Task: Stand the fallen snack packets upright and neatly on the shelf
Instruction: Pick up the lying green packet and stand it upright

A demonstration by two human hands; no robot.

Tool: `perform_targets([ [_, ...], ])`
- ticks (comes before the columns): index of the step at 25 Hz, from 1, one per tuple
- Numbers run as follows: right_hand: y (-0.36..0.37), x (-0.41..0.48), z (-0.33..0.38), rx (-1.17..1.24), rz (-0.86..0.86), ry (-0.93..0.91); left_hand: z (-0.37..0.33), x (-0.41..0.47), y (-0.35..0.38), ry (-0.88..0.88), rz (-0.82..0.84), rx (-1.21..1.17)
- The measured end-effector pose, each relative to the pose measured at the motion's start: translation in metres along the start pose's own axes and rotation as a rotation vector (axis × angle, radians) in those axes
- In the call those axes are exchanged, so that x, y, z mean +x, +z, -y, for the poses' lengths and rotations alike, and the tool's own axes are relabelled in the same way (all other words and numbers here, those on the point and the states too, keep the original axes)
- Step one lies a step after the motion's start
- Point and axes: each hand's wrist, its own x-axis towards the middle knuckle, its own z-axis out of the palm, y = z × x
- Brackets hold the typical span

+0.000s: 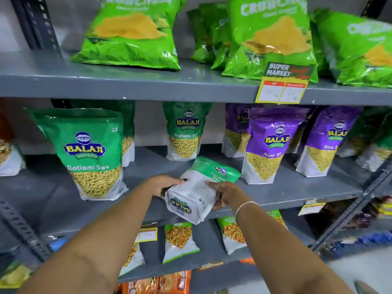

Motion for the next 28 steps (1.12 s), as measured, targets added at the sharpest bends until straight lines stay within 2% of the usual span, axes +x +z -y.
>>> perform_targets([
  [6,-0.015,-0.008,0.01,-0.139,0.021,-0.03,-0.008,-0.017,-0.002,-0.029,0.113,0.099],
  [11,-0.021,-0.017,0.034,-0.294,0.025,-0.061,-0.023,-0.022,-0.001,0.065,0.074,0.202],
  [14,-0.015,-0.016,0.043,-0.321,-0.096,-0.29,-0.031,-0.021,-0.001,0.177,-0.027,0.217],
  [16,-0.005,-0.008,0.048,-0.264,-0.145,-0.471,-0.032,-0.018,0.001,0.295,-0.151,0.208],
  [18,0.003,0.006,0.052,-0.325,-0.211,-0.592,-0.027,-0.01,0.003,0.375,-0.281,0.186],
  [21,0.017,0.023,0.056,-0.451,-0.3,-0.6,-0.013,0.008,-0.003,0.412,-0.433,0.122],
  [24,0.026,0.038,0.054,-0.498,-0.296,-0.614,-0.002,0.023,-0.012,0.418,-0.543,0.114],
  [28,0.024,0.05,0.058,-0.495,-0.251,-0.621,-0.002,0.023,-0.014,0.399,-0.544,0.119],
])
